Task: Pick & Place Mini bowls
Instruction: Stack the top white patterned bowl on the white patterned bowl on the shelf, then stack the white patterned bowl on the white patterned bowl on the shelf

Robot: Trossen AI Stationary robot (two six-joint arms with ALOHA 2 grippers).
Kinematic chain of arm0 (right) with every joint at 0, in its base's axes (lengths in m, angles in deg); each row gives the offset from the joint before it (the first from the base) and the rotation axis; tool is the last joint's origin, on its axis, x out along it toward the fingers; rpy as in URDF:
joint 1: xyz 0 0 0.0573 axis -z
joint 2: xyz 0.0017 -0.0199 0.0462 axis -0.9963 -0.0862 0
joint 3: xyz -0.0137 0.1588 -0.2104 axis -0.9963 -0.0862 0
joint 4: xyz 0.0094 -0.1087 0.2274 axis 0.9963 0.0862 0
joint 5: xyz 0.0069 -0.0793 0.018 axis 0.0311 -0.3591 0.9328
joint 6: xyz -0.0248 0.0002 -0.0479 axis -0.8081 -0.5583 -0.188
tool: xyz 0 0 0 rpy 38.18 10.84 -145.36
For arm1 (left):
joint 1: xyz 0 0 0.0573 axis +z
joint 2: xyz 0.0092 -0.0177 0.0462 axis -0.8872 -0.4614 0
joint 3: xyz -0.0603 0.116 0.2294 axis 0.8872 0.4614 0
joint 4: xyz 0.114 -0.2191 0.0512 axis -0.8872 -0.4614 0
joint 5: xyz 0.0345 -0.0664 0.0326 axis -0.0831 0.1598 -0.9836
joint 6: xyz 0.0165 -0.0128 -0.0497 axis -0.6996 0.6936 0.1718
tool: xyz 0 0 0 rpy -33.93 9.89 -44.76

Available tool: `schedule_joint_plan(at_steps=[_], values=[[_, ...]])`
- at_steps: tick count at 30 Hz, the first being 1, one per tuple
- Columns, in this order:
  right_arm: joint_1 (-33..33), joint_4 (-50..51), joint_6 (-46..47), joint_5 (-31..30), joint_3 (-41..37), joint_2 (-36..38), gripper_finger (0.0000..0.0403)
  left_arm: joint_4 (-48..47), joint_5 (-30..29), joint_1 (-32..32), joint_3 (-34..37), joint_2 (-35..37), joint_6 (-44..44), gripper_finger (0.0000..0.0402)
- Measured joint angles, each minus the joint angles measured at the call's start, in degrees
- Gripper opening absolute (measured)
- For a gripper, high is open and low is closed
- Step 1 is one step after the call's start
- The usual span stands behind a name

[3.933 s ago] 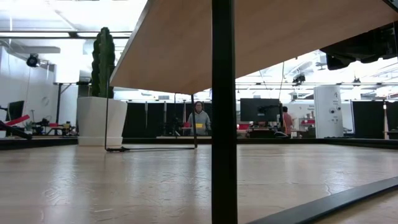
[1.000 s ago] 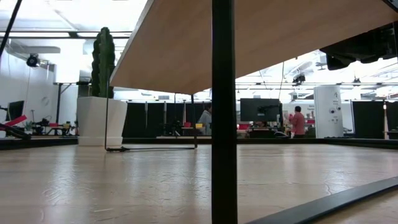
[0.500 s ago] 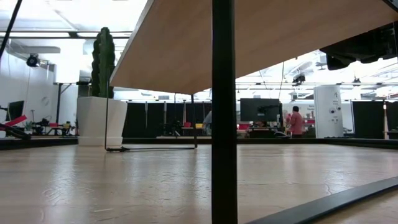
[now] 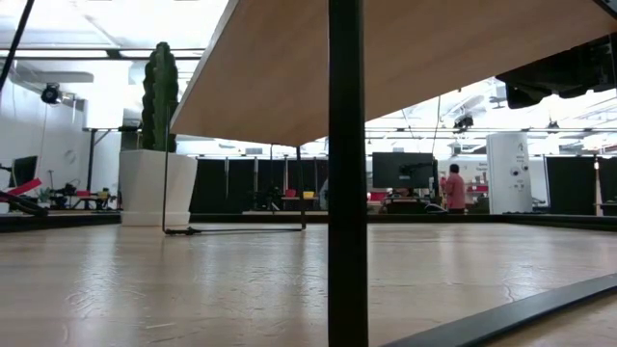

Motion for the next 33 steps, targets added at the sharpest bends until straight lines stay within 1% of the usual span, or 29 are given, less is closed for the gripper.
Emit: schedule_joint_plan(at_steps=[4,20,24,27,33], values=[[0.02,-0.02,0.0,-0.01,0.0,0.0,0.0008,2.18,0.02,0.0,0.98,-0.13,0.1,0.0053],[0.0,0.02,0.0,0.01,0.0,0.0,0.0008,4.05,0.76,0.28,4.51,-0.33,0.56,0.0053],[0.0,-0.02,0.0,-0.01,0.0,0.0,0.0008,4.04,-2.03,0.28,4.72,-0.25,0.3,0.0053],[0.01,0.0,0.0,-0.01,0.0,0.0,0.0008,4.03,-3.08,0.28,4.54,0.57,0.12,0.0053],[0.01,-0.02,0.0,-0.01,0.0,0.0,0.0008,2.34,-4.31,-0.26,4.44,3.57,3.93,0.0053]])
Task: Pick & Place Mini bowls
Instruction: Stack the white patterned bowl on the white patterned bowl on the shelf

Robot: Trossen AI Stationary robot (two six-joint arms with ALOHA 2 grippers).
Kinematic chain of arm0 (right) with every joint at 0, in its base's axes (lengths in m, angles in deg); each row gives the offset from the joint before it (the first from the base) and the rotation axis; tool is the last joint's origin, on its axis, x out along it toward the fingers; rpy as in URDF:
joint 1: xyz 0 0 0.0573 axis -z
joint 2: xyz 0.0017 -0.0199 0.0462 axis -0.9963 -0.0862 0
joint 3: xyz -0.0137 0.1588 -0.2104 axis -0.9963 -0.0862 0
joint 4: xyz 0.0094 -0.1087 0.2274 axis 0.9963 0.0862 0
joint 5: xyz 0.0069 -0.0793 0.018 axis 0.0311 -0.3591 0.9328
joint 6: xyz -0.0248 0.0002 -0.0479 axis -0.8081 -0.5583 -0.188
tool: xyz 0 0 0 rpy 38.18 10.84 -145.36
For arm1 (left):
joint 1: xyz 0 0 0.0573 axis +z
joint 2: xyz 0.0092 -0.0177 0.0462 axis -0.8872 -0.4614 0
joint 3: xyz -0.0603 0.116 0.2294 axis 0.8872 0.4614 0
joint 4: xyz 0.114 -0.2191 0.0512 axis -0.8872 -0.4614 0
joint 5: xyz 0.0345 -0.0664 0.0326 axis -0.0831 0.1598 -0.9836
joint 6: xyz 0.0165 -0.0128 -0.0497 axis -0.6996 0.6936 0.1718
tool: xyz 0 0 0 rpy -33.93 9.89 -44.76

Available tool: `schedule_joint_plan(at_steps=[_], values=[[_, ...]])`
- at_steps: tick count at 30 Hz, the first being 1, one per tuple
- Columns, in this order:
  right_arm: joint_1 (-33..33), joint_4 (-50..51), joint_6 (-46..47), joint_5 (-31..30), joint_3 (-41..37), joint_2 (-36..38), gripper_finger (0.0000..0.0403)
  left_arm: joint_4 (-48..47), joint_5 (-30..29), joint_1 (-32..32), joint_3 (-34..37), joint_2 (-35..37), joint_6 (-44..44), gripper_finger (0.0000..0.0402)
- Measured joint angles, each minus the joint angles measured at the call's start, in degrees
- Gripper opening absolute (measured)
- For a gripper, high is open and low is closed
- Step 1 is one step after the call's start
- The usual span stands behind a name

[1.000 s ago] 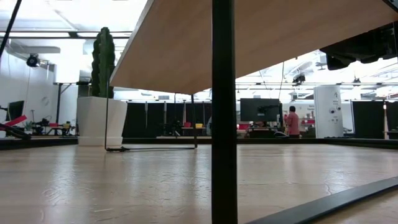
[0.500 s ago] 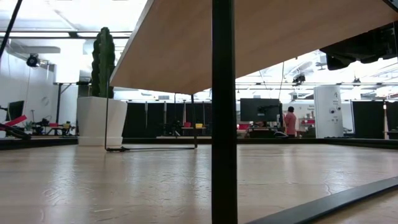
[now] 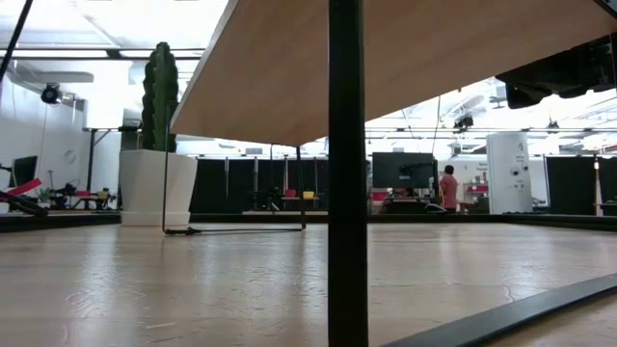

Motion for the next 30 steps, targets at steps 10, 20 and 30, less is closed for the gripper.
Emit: schedule_joint_plan(at_steps=[10,20,30], values=[[0.01,0.0,0.0,0.02,0.0,0.0,0.0008,-10.99,0.65,-3.84,0.36,3.16,21.79,0.0053],[-0.01,0.0,0.0,0.01,0.0,0.0,0.0008,-15.1,0.65,-11.94,4.4,3.25,48.27,0.0053],[-0.01,0.02,0.0,0.02,0.0,0.0,0.0008,-13.65,0.67,-20.33,15.16,3.23,69.72,0.0053]])
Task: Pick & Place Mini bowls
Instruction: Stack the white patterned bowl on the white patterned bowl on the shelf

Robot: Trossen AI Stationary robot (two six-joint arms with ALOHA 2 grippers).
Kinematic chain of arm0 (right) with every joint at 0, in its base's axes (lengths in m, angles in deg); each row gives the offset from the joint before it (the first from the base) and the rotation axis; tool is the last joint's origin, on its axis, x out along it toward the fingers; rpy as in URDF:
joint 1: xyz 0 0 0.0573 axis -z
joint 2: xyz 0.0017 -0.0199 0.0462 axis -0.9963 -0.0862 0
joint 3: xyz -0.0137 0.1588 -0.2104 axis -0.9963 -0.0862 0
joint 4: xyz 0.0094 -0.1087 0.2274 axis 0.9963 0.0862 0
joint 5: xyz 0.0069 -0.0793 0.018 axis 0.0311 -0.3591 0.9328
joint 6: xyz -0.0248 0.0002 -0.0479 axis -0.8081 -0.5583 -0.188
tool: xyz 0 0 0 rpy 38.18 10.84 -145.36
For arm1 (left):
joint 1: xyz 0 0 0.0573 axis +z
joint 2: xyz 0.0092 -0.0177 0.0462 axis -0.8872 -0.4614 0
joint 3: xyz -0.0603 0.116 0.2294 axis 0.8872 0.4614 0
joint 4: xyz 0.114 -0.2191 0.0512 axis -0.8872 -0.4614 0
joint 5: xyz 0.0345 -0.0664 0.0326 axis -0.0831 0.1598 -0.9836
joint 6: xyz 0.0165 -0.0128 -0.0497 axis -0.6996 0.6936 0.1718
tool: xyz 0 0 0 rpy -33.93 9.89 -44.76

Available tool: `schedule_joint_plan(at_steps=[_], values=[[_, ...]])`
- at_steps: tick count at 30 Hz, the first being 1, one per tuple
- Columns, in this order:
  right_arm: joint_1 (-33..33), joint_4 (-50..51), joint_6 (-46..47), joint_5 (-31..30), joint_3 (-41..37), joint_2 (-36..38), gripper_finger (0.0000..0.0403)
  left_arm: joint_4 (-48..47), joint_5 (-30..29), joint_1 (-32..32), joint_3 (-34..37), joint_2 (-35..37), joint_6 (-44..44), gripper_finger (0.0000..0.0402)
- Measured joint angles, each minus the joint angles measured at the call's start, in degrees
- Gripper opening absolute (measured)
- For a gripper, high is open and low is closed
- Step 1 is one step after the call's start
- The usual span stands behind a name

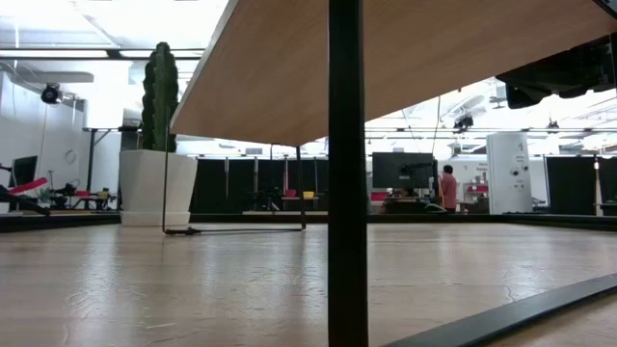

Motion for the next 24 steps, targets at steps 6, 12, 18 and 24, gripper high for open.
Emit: schedule_joint_plan(at_steps=[6,12,18,24], values=[[0.0,0.0,0.0,0.0,0.0,0.0,0.0008,8.76,3.9,-2.81,8.1,-0.04,9.24,0.0053],[0.0,-0.02,0.0,-0.01,0.0,0.0,0.0008,17.18,5.91,-4.5,14.8,-0.04,15.24,0.0053],[0.0,0.0,0.0,0.0,0.0,0.0,0.0008,19.17,7.8,-5.57,19.86,-0.04,20.91,0.0053],[0.0,-0.02,0.0,-0.01,0.0,-0.02,0.0008,20.5,9.65,-5.66,22.96,-0.04,25.2,0.0053]])
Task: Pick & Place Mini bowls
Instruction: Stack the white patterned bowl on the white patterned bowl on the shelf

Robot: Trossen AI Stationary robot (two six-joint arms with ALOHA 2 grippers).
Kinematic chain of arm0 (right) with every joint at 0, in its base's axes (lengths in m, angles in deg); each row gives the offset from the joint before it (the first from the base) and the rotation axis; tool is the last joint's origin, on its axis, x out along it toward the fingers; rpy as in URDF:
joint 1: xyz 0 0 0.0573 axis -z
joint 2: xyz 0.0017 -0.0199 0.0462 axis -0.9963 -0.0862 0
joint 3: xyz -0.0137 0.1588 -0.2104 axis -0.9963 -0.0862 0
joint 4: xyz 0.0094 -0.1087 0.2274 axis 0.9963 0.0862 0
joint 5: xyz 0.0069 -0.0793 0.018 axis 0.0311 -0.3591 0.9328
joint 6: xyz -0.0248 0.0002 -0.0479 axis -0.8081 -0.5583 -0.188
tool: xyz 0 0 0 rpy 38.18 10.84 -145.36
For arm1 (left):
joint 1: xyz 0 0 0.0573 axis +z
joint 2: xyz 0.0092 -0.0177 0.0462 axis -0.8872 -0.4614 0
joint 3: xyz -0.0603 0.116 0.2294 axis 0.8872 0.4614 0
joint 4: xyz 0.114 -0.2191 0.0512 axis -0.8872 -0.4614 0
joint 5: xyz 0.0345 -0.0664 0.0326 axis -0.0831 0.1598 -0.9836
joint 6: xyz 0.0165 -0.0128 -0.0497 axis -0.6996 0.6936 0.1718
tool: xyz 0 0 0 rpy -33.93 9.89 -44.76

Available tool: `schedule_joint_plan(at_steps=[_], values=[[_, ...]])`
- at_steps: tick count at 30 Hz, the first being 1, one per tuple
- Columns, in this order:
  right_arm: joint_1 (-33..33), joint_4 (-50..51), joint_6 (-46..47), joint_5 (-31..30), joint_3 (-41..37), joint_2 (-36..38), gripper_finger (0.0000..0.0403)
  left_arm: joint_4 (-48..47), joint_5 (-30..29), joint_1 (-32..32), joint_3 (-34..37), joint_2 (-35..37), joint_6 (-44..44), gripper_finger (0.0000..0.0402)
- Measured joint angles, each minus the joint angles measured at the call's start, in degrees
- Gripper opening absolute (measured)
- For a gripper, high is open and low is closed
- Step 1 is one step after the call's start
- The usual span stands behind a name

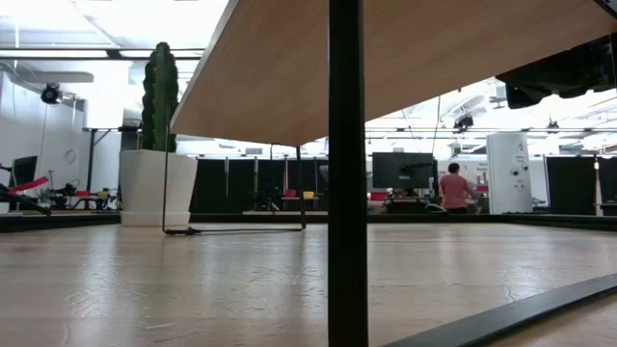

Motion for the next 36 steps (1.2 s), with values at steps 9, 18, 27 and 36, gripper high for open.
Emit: schedule_joint_plan(at_steps=[9,18,27,36], values=[[0.01,0.02,0.0,-0.02,0.0,0.0,0.0008,1.33,1.2,-0.07,0.59,0.0,1.34,0.0053],[0.0,0.02,0.0,-0.02,0.0,0.0,0.0008,4.06,1.91,-0.11,0.65,0.0,1.49,0.0053],[0.0,0.02,0.0,-0.02,0.0,0.0,0.0008,4.04,0.15,-0.09,0.74,0.0,-0.44,0.0053],[0.0,0.0,0.0,-0.02,0.0,0.0,0.0008,4.19,0.17,-0.09,2.49,-0.09,-0.4,0.0053]])
